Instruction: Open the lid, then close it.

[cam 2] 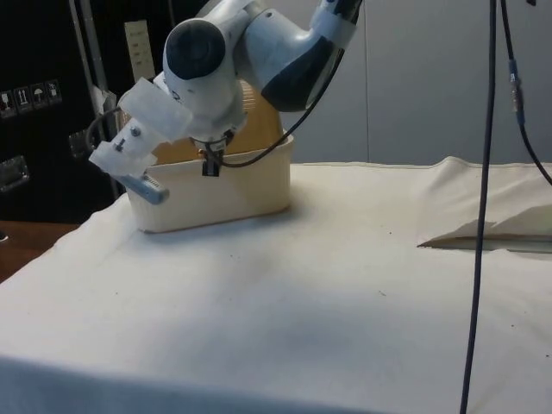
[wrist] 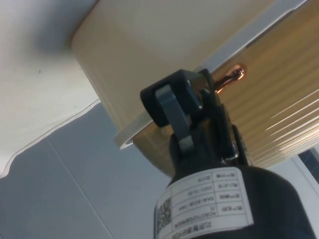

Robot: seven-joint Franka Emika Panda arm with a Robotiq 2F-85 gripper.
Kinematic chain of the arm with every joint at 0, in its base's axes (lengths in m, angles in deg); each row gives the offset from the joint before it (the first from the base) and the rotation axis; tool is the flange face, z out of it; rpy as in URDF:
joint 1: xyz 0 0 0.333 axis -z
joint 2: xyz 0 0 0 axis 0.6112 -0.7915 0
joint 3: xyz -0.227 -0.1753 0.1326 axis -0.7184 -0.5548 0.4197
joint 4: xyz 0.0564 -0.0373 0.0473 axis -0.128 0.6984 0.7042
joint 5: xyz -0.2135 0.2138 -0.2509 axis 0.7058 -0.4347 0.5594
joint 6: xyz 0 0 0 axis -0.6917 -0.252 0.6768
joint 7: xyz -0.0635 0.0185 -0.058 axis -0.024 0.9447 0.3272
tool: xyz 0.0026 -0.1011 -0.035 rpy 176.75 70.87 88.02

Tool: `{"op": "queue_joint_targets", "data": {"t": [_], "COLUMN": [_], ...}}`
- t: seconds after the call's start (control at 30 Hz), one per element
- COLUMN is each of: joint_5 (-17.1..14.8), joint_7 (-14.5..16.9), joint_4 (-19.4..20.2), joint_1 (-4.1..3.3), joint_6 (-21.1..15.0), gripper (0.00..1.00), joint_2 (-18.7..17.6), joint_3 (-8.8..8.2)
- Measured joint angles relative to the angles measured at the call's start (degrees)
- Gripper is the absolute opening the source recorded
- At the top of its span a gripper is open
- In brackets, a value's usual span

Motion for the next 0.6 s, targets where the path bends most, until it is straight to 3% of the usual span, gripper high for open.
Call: {"op": "queue_joint_targets", "data": {"t": [0.6], "joint_5": [0.0], "joint_7": [-0.17], "joint_4": [-0.29], "joint_1": [-0.11], "joint_6": [1.03], "gripper": [0.0], "joint_2": [0.8], "joint_3": [0.0]}}
